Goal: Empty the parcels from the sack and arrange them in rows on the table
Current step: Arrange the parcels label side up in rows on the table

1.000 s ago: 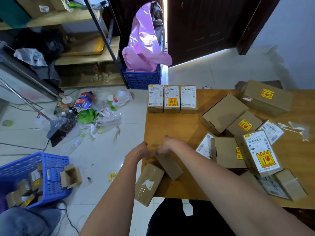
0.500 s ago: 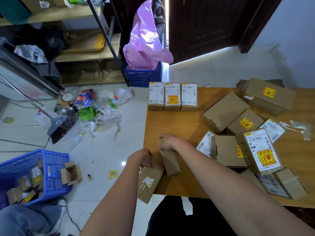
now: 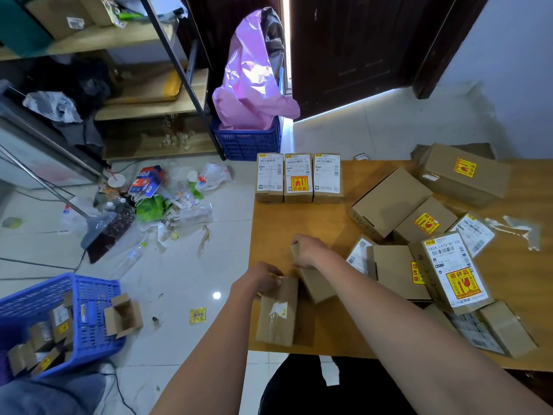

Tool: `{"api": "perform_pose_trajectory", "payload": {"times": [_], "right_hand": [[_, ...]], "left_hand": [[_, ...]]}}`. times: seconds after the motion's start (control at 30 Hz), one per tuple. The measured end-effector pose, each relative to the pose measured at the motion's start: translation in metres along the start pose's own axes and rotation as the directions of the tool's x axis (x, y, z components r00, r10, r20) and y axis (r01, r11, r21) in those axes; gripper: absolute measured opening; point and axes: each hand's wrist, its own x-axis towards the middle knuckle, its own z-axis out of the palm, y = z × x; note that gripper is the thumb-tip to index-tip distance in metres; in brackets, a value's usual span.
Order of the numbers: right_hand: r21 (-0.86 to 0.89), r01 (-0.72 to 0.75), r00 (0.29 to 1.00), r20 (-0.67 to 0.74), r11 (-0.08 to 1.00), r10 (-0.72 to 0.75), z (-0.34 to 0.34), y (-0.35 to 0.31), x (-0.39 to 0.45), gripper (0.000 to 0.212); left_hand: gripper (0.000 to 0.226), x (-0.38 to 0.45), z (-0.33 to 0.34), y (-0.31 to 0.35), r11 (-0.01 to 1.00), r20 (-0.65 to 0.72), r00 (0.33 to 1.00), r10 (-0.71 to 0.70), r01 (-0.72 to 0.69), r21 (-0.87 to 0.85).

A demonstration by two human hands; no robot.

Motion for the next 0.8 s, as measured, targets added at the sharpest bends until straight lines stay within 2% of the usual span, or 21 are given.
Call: {"api": "perform_pose_trajectory", "payload": {"times": [0.07,0.23,0.33,0.4,0.47,0.5,0.57,0.63,0.7,0.8], "right_hand": [[0.039,-0.012,0.998,-0.056,0.999,0.014,-0.011,0.004,-0.001,0.061],[0.282,0.045,0.971,-0.238,0.958,0.024,-0.055,0.002,-0.008,0.062],[0.438,0.066,0.972,-0.233,0.897,0.042,-0.077,-0.002,-0.018,0.064],[0.579,0.068,0.975,-0.212,0.812,0.070,-0.086,-0.002,-0.020,0.060],[0.706,0.044,0.984,-0.155,0.706,0.093,-0.091,-0.001,-0.022,0.055],[0.748,0.029,0.986,-0.131,0.663,0.104,-0.092,-0.001,-0.024,0.056],[0.784,0.007,0.984,-0.115,0.621,0.134,-0.092,-0.001,-0.023,0.060],[0.775,0.004,0.975,-0.144,0.631,0.171,-0.090,-0.002,-0.021,0.063],[0.754,0.011,0.965,-0.181,0.657,0.191,-0.086,-0.006,-0.018,0.068],[0.717,0.010,0.953,-0.219,0.697,0.211,-0.078,-0.013,-0.011,0.073]], "left_hand": [[0.036,0.002,0.002,0.004,1.000,-0.007,1.000,0.001,-0.001,-0.031],[0.043,0.003,0.007,0.014,0.991,-0.021,1.000,-0.005,0.002,-0.133],[0.042,0.000,0.005,0.019,0.985,-0.005,1.000,-0.012,0.011,-0.171],[0.039,-0.002,0.000,0.022,0.968,-0.006,1.000,-0.024,0.022,-0.250],[0.034,-0.001,-0.008,0.024,0.961,-0.104,0.995,0.003,-0.032,-0.274],[0.035,0.000,-0.012,0.027,0.953,-0.203,0.979,0.018,-0.079,-0.293],[0.032,-0.003,-0.023,0.036,0.903,-0.420,0.907,0.037,-0.210,-0.374],[0.031,-0.008,-0.033,0.050,0.831,-0.509,0.857,0.083,-0.341,-0.440],[0.032,-0.013,-0.039,0.066,0.760,-0.467,0.867,0.175,-0.420,-0.495],[0.036,-0.019,-0.043,0.083,0.729,-0.349,0.896,0.275,-0.431,-0.531]]}}
